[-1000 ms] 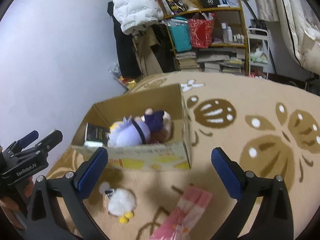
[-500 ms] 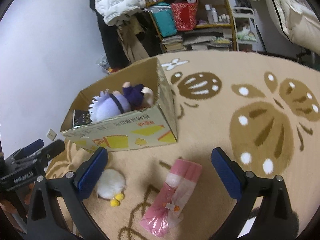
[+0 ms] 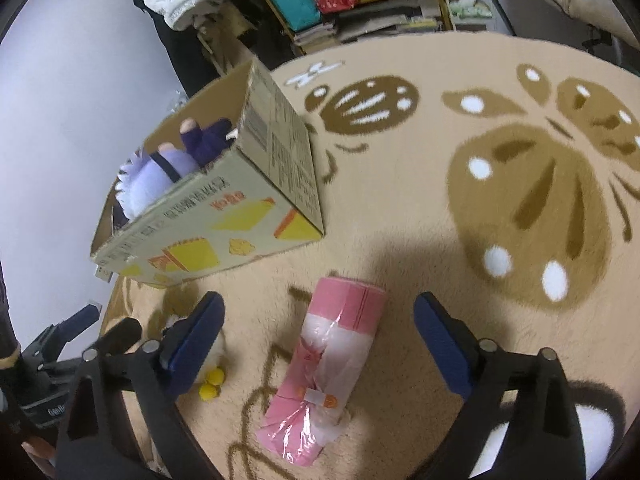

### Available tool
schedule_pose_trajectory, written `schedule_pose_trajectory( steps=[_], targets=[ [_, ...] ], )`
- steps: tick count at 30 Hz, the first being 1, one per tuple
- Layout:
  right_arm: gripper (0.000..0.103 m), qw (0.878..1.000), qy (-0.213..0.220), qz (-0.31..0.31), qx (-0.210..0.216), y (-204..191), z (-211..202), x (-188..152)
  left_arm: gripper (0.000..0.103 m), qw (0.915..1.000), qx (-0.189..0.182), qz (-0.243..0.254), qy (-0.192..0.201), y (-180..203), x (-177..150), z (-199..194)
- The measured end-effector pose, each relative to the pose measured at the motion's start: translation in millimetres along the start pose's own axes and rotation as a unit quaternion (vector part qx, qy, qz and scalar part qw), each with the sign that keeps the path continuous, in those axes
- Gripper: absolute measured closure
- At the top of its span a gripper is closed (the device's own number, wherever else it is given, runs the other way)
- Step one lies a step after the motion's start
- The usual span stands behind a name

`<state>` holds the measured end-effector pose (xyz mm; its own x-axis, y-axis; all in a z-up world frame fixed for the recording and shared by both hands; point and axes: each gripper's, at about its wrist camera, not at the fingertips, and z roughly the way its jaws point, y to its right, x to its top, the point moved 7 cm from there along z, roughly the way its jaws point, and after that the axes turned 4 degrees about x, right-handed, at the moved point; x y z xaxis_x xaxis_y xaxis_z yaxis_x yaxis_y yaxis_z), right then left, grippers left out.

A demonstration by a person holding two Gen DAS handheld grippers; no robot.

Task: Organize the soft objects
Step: 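Grasp the white fluffy plush with the left tool while the right tool grasps the pink roll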

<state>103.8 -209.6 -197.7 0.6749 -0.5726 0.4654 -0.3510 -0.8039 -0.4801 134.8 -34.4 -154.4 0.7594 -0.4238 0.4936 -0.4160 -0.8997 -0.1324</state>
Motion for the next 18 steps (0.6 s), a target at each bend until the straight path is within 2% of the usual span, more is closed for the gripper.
schedule_pose_trajectory(
  steps=[4, 9, 13, 18],
  targets=[
    [0.024, 0.999, -0.032, -0.01, -0.005, -3.3, 13.6, -5.2, 0.001, 0.9996, -0.004, 0.015, -0.023, 8.7, -7.2, 15.0],
    [0.027, 0.998, -0.061, -0.017, -0.01, -4.9, 25.9, -13.3, 0.001, 0.9985, -0.008, 0.029, -0.045, 16.5, -14.4, 26.5],
    [0.037, 0.997, -0.076, -0.017, -0.017, -2.4, 32.1, -16.8, 0.001, 0.9972, 0.001, 0.038, -0.064, 19.0, -22.3, 37.6],
    [0.038, 0.996, -0.087, -0.019, -0.02, -4.3, 35.2, -20.4, 0.001, 0.996, 0.012, 0.042, -0.078, 19.0, -30.1, 51.0]
  ],
)
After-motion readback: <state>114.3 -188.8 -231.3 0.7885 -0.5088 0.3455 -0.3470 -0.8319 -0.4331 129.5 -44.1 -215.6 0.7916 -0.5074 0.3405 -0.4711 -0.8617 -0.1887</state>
